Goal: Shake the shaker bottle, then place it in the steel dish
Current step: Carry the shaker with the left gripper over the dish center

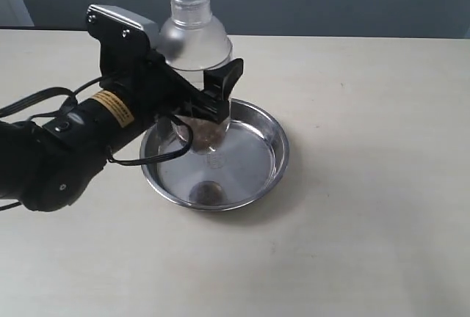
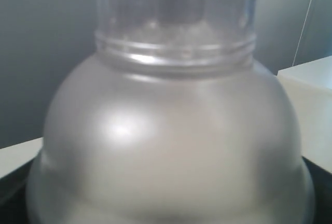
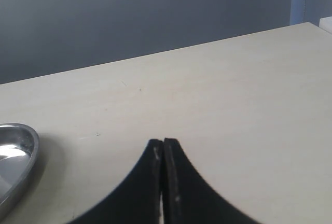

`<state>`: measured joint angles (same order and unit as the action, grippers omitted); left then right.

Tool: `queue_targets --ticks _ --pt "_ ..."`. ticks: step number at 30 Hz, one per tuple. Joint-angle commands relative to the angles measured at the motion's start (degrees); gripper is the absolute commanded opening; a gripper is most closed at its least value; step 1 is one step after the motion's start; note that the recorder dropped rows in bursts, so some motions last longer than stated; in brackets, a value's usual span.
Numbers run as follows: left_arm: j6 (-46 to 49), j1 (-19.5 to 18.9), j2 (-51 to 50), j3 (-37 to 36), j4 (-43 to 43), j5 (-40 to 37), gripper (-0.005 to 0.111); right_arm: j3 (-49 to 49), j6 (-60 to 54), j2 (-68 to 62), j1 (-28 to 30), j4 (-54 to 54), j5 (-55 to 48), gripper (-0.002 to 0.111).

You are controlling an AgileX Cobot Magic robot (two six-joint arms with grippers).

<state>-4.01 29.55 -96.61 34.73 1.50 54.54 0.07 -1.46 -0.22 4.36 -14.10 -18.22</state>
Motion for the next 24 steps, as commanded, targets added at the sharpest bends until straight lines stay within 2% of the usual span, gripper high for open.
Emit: queue_targets --ticks 1,5,14,24 --pt "-3.55 0.29 -4.66 0.10 0.42 9.20 0.000 -0.07 -0.03 0.22 0.21 0.10 0.55 -0.001" --pt "-3.67 0.29 -8.68 0.22 0.42 12.93 0.000 -0.07 -0.03 0.22 0.21 0.10 0.55 -0.001" --pt "-3.32 0.29 -13.27 4.13 -0.27 10.98 0.000 -0.07 -0.03 0.22 0.21 0.10 0.55 -0.001" --pt "-1.59 0.29 -14.36 4.41 -0.74 10.98 0.000 -0.07 -0.03 0.22 0.21 0.10 0.55 -0.001"
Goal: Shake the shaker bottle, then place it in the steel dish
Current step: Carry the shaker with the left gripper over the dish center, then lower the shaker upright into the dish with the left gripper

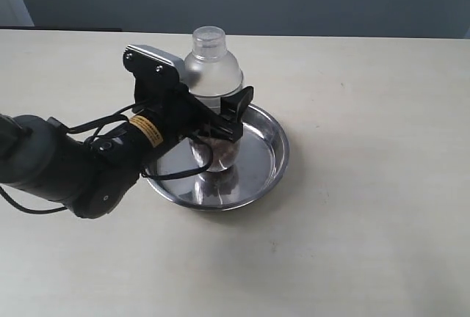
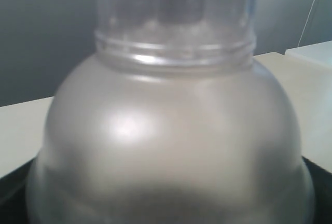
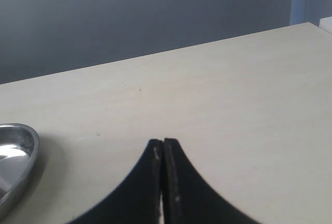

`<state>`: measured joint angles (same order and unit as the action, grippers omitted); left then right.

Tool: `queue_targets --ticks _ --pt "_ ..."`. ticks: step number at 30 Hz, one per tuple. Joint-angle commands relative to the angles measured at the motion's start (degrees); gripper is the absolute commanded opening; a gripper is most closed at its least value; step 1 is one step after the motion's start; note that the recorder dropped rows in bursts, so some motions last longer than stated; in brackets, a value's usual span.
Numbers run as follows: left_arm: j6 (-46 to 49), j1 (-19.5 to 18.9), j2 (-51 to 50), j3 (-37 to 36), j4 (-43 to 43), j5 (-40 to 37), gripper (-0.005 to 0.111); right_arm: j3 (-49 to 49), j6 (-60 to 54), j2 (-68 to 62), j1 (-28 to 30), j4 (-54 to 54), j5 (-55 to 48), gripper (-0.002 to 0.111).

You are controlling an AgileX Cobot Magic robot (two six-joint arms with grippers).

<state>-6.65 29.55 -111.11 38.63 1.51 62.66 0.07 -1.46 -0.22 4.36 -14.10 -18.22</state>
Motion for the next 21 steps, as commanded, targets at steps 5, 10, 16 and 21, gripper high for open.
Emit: queue_targets --ticks 5,10,16,21 --pt "1.31 0.29 -0.61 0.52 -1.05 2.82 0.000 -0.07 -0.03 0.22 0.21 0.10 0.55 -0.001" --pt "1.31 0.29 -1.96 0.52 -1.05 3.37 0.000 -0.07 -0.03 0.22 0.21 0.10 0.55 -0.001" --pt "1.10 0.29 -2.89 0.52 -1.05 4.84 0.000 -0.07 -0.03 0.22 0.21 0.10 0.55 -0.001" --pt "1.10 0.29 -2.89 0.52 -1.20 5.40 0.000 -0.07 -0.03 0.22 0.21 0.10 0.55 -0.001"
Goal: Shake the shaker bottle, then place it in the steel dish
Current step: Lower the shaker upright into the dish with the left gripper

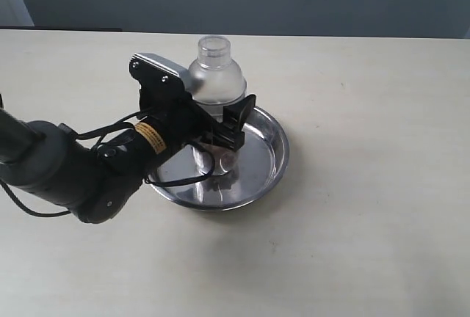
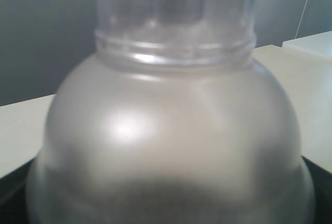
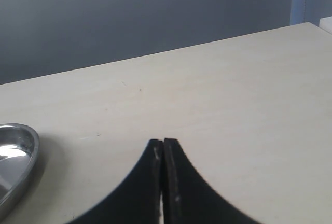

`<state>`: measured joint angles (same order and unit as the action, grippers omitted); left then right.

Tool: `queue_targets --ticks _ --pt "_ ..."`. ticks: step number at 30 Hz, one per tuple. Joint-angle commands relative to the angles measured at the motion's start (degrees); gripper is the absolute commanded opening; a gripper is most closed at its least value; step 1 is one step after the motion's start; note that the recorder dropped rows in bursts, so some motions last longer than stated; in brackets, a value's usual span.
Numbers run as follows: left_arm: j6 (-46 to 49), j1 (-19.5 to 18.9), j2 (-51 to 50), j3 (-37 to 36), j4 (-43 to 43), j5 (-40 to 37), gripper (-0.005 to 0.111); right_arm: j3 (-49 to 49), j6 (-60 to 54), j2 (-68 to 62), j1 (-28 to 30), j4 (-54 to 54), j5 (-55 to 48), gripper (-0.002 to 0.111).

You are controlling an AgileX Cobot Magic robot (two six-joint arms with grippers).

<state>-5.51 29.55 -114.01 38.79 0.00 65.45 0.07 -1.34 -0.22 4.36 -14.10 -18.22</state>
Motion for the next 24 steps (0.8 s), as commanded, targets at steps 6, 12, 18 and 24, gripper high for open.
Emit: queue_targets --ticks 6,12,18,24 --pt "-0.04 0.29 0.01 0.35 -2.54 2.17 0.020 -0.07 -0.15 0.22 0.21 0.10 0.55 -0.001" --pt "-0.04 0.29 0.01 0.35 1.74 1.38 0.048 -0.07 -0.15 0.22 0.21 0.10 0.55 -0.001" --pt "0.07 0.29 0.01 0.35 1.06 -0.10 0.065 -0.07 -0.15 0.22 0.21 0.10 0.55 -0.001" --pt "0.07 0.29 0.01 0.35 -2.32 -0.41 0.072 -0.07 -0.15 0.22 0.21 0.10 0.55 -0.001"
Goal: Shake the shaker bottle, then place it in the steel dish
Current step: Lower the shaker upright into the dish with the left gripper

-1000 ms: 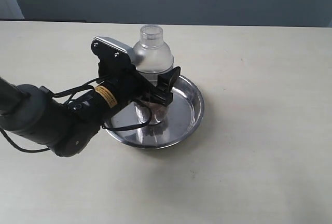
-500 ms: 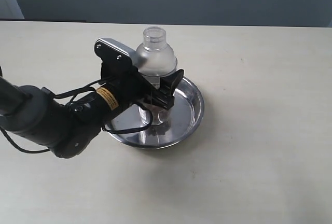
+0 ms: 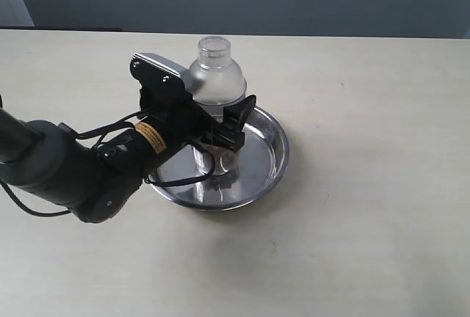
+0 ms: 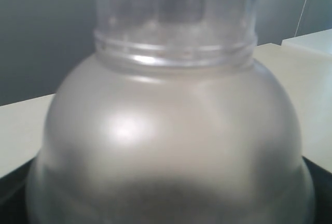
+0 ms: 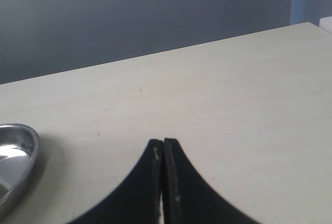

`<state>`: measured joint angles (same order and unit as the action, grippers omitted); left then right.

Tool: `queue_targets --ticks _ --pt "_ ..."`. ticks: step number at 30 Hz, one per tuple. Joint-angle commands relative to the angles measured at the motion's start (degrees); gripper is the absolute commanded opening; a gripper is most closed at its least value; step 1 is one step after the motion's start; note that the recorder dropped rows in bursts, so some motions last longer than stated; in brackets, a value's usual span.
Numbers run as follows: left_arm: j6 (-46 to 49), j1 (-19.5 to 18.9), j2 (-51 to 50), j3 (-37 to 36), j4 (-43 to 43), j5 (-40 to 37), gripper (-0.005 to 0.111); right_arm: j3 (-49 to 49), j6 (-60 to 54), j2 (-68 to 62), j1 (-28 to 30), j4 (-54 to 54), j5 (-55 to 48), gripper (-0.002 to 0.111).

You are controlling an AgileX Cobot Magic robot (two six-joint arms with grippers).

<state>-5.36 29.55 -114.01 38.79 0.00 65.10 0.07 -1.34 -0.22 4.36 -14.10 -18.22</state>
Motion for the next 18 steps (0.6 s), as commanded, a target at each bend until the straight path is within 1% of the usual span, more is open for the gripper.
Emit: queue_targets --ticks 1,4,9,16,18 --pt "-0.08 0.29 0.01 0.35 -3.02 -0.38 0.072 -0.07 -0.15 0.22 0.21 0.10 0.55 -0.001" --pt "0.02 0.29 0.01 0.35 -4.65 -2.01 0.072 -0.07 -0.15 0.22 0.21 0.10 0.55 -0.001" --pt "0.02 0.29 0.01 0.35 -4.65 -2.11 0.072 -0.07 -0.15 0.22 0.21 0.10 0.55 -0.001" --pt "0.16 0.29 0.01 0.35 -4.19 -1.28 0.072 -0.07 -0.15 0.22 0.21 0.10 0.55 -0.001" --pt "1.24 0.29 0.01 0.22 -4.77 0.31 0.072 -0.07 -0.15 0.22 0.21 0.10 0.55 -0.001"
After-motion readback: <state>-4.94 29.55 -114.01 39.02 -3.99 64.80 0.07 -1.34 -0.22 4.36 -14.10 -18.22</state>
